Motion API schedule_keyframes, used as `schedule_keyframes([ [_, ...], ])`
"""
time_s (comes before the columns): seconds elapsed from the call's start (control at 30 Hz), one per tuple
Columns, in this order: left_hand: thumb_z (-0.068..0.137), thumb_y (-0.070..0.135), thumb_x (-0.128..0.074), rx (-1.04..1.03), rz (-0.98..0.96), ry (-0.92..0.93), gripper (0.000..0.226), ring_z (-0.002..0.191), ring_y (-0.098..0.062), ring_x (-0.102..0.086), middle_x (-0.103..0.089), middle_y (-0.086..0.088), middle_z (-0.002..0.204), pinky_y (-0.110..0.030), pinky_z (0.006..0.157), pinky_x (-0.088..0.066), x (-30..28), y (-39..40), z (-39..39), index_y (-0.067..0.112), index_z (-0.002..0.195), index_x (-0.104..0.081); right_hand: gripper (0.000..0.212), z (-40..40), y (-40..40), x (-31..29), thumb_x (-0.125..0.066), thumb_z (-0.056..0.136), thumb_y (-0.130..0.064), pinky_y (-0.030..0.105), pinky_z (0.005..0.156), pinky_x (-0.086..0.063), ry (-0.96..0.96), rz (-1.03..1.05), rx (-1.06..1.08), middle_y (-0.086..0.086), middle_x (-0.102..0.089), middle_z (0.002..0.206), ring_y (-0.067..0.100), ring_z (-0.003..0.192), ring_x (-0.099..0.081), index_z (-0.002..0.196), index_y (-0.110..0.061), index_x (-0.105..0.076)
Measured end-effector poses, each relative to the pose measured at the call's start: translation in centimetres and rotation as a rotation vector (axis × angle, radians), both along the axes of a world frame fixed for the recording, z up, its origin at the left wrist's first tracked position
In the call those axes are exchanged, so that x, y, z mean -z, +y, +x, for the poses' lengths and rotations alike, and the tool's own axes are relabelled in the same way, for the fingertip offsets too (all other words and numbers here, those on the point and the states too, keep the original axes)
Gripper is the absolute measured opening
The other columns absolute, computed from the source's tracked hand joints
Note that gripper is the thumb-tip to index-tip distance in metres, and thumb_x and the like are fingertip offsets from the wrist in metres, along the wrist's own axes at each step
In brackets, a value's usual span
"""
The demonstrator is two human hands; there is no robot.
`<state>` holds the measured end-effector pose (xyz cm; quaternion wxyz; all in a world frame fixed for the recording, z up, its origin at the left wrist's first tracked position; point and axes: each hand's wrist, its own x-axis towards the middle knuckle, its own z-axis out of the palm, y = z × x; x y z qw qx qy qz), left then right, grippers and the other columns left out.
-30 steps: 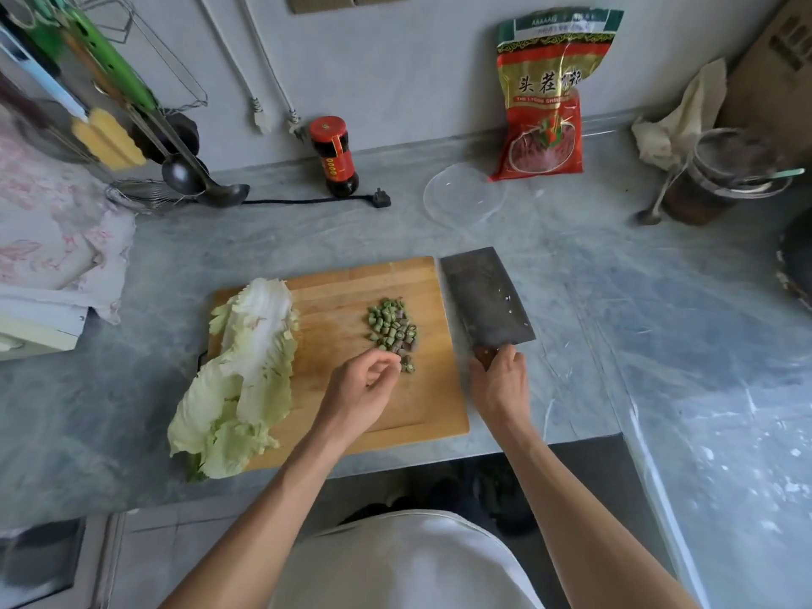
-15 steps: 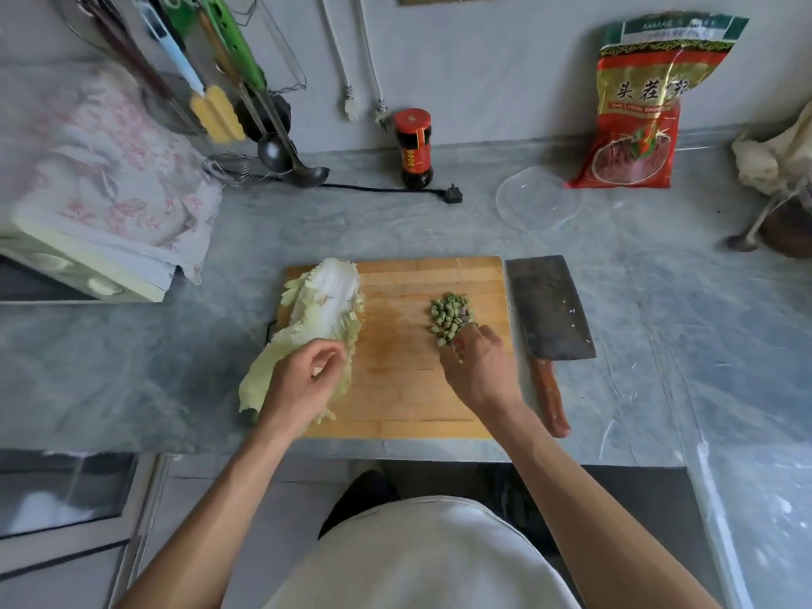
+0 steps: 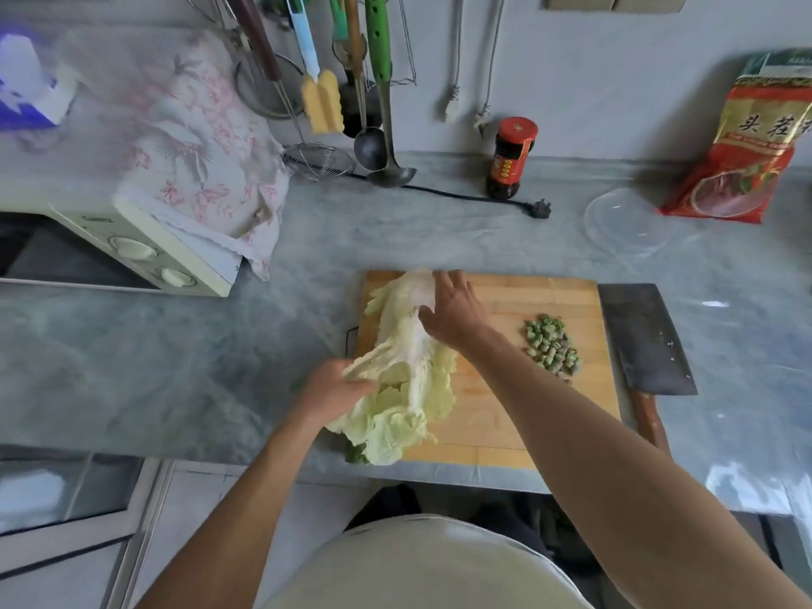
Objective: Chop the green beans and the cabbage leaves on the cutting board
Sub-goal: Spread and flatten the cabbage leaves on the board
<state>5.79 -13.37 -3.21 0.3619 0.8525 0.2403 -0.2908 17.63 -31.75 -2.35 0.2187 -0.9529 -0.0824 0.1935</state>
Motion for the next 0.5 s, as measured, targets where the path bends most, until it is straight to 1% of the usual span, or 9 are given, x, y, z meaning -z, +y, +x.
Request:
schedule_keyframes([
  [0.07,0.083,0.042,-0.073,0.003,-0.032,-0.014,0.073,0.108,-0.018,-0.061,-0.055,-0.003,0.135,-0.035,0.088,-0.052,0.5,0.8,0.3,0.011,0.144,-0.046,0.075,1.5,1.5,0.3,-0.061,0.093,-0.028,0.044,0.106,-0.042,0.043,-0.038,0.017,0.010,-0.020,0.158,0.034,0.141,-0.028,0.154,-0.012,-0.019],
  [0.13,0.072,0.049,-0.071,0.024,-0.038,-0.060,0.079,0.117,-0.025,-0.061,-0.058,-0.006,0.136,-0.042,0.096,-0.052,0.4,1.7,0.8,0.013,0.140,-0.052,0.083,2.1,2.3,0.8,-0.064,0.090,-0.028,0.045,0.106,-0.040,0.054,-0.084,0.018,0.007,-0.011,0.162,0.034,0.142,-0.022,0.155,-0.015,-0.015],
  [0.2,0.071,0.045,-0.068,0.048,-0.042,-0.096,0.075,0.113,-0.026,-0.063,-0.063,-0.008,0.129,-0.042,0.092,-0.054,0.3,2.6,1.5,0.013,0.138,-0.054,0.084,2.3,2.6,1.4,-0.066,0.088,-0.035,0.046,0.110,-0.034,0.045,-0.117,0.028,0.007,-0.018,0.160,0.034,0.141,-0.022,0.154,-0.016,-0.018],
  [0.27,0.081,0.031,-0.068,0.042,-0.034,-0.138,0.057,0.102,-0.021,-0.064,-0.067,-0.005,0.117,-0.031,0.080,-0.050,0.0,3.9,2.4,0.011,0.133,-0.058,0.080,2.5,2.7,1.9,-0.069,0.086,-0.040,0.045,0.111,-0.032,0.034,-0.137,0.097,0.011,-0.032,0.151,0.034,0.137,-0.029,0.150,-0.014,-0.028],
  [0.3,0.083,0.026,-0.068,0.031,-0.032,-0.174,0.043,0.095,-0.018,-0.064,-0.068,-0.002,0.110,-0.028,0.076,-0.046,-0.2,4.4,2.9,0.013,0.124,-0.062,0.075,2.5,2.3,2.0,-0.070,0.085,-0.038,0.043,0.109,-0.035,0.038,-0.114,0.169,0.013,-0.039,0.146,0.034,0.134,-0.035,0.146,-0.011,-0.034],
  [0.37,0.081,0.023,-0.069,0.012,0.007,-0.261,0.020,0.085,-0.017,-0.065,-0.071,0.003,0.096,-0.027,0.071,-0.046,-0.4,5.7,3.9,0.024,0.101,-0.067,0.058,2.3,1.8,2.0,-0.069,0.084,-0.027,0.038,0.097,-0.044,0.078,0.009,0.343,0.017,-0.053,0.131,0.034,0.120,-0.050,0.133,-0.006,-0.049],
  [0.4,0.077,0.026,-0.070,0.002,0.030,-0.310,0.015,0.083,-0.017,-0.067,-0.071,0.007,0.091,-0.029,0.073,-0.050,-0.5,6.3,4.3,0.031,0.091,-0.067,0.047,1.9,1.5,2.0,-0.068,0.083,-0.023,0.035,0.085,-0.047,0.106,0.078,0.415,0.017,-0.060,0.121,0.033,0.107,-0.056,0.125,-0.004,-0.056],
  [0.47,0.068,0.035,-0.064,-0.015,0.036,-0.411,0.016,0.084,-0.014,-0.068,-0.070,0.016,0.088,-0.036,0.078,-0.056,-0.1,7.7,5.1,0.042,0.082,-0.063,0.030,0.5,1.1,1.9,-0.068,0.082,-0.019,0.031,0.067,-0.045,0.170,0.221,0.522,0.014,-0.066,0.101,0.029,0.087,-0.058,0.108,-0.005,-0.065],
  [0.5,0.067,0.036,-0.062,0.012,0.054,-0.429,0.020,0.086,-0.014,-0.068,-0.070,0.017,0.092,-0.037,0.079,-0.056,0.2,8.2,5.6,0.045,0.085,-0.063,0.025,-0.2,0.9,1.9,-0.069,0.081,-0.018,0.032,0.063,-0.046,0.194,0.292,0.574,0.012,-0.066,0.094,0.028,0.084,-0.059,0.102,-0.005,-0.065],
])
